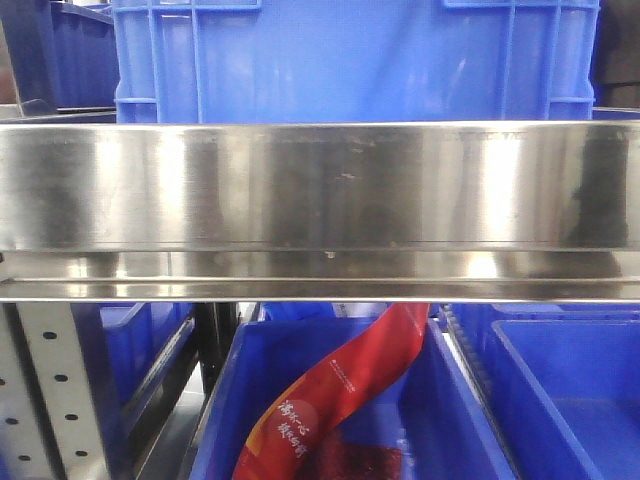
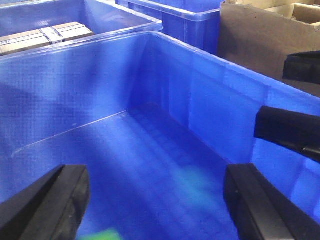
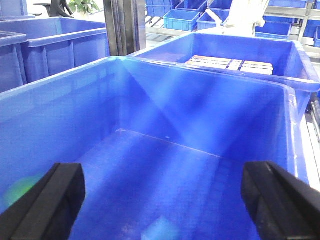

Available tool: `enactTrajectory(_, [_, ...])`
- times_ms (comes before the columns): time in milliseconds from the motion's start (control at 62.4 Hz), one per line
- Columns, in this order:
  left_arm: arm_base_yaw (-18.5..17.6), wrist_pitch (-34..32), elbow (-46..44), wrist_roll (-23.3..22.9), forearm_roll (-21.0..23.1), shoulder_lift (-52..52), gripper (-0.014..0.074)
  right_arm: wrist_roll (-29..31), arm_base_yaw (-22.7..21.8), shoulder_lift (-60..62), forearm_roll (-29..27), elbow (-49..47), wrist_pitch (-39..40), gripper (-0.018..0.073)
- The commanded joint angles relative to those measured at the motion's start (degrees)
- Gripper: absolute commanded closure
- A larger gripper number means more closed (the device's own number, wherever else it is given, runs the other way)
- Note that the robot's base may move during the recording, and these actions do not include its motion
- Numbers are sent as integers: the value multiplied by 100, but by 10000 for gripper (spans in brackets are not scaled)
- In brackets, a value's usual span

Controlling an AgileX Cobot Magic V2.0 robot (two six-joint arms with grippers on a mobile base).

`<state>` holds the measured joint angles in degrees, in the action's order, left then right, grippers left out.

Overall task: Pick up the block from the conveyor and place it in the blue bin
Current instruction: 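Open both grippers to drop the blocks into the blue bin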

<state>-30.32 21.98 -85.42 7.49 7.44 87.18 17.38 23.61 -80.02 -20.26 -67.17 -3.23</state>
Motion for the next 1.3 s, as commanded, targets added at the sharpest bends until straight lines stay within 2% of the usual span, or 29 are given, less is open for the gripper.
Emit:
enactTrajectory(0, [-41, -94, -53, -10, 45, -20, 203, 25, 5, 75, -27, -39, 165, 73])
enactTrajectory(48, [-41, -63, -53, -10, 167, -28, 256, 25, 5, 113, -41, -39, 138, 136])
enactTrajectory(112, [-41, -54, -53, -10, 488, -42, 387, 25, 5, 144, -90, -39, 83, 255])
enactTrajectory(240, [-41, -76, -53, -10, 560, -42, 671, 25, 5, 153, -112, -39, -8, 580])
enactTrajectory(272, [-41, -76, -53, -10, 560, -42, 708, 25, 5, 153, -112, -39, -8, 641])
enactTrajectory(320, [-41, -76, -53, -10, 560, -56, 707, 25, 5, 168, -112, -39, -8, 729])
enactTrajectory(449, [-8, -38, -53, -10, 507, -217, 707, 25, 5, 333, -112, -39, -50, 721])
enactTrajectory(609, [-8, -17, 9, -10, 185, -721, 707, 25, -98, 810, -112, 69, -35, 721])
enactTrajectory(769, [-8, -109, 416, -10, 172, -1319, 707, 25, -292, 1482, -112, 681, 323, 721])
enactTrajectory(849, [-8, -282, 859, -10, 172, -1656, 707, 25, -414, 1904, -112, 1121, 555, 721])
enactTrajectory(1073, [-8, -1283, 2577, -10, 226, -2846, 707, 25, -847, 3161, -112, 2542, 709, 721])
enactTrajectory(1282, [21, -1443, 4125, -10, 248, -4025, 707, 25, -1223, 4320, -112, 3633, 804, 721])
